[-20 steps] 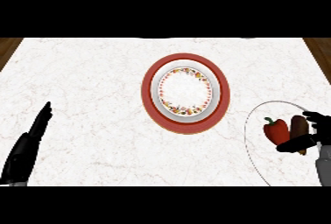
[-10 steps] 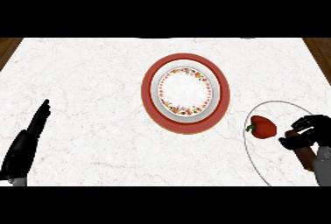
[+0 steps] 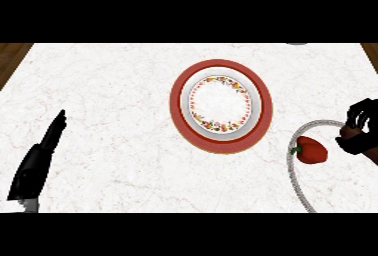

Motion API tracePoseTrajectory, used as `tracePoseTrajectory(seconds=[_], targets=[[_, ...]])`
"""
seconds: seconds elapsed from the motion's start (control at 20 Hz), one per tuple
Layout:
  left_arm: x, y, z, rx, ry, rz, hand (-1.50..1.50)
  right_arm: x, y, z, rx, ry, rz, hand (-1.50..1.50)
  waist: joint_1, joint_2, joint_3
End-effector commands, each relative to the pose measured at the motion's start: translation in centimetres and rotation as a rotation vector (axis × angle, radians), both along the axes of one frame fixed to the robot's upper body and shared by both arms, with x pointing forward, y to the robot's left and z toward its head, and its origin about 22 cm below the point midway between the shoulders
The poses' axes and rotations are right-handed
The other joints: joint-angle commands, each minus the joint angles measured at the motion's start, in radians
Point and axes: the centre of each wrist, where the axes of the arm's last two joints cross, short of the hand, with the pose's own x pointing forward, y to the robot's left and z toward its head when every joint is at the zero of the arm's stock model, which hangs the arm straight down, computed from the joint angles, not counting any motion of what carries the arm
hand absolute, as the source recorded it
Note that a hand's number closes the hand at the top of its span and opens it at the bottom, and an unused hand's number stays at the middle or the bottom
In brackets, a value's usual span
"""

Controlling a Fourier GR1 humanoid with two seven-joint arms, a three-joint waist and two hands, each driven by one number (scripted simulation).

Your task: Pick the sweet potato from the placemat and place it in the plate

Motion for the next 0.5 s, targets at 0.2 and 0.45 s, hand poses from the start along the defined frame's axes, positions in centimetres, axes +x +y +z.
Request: tracePoseTrajectory(seconds=[0.2,0.45], targets=[[-0.3,0.6,0.4,0.004,0.009,0.010,0.00,2.9,-5.2,4.3,-0.048,-0.300,0.219,1.50,-0.009,-0.004,-0.001],[-1.3,0.6,-0.4,0.003,0.016,0.021,0.00,4.4,-4.9,7.5,-0.042,-0.558,0.307,1.50,-0.023,-0.009,-0.002]])
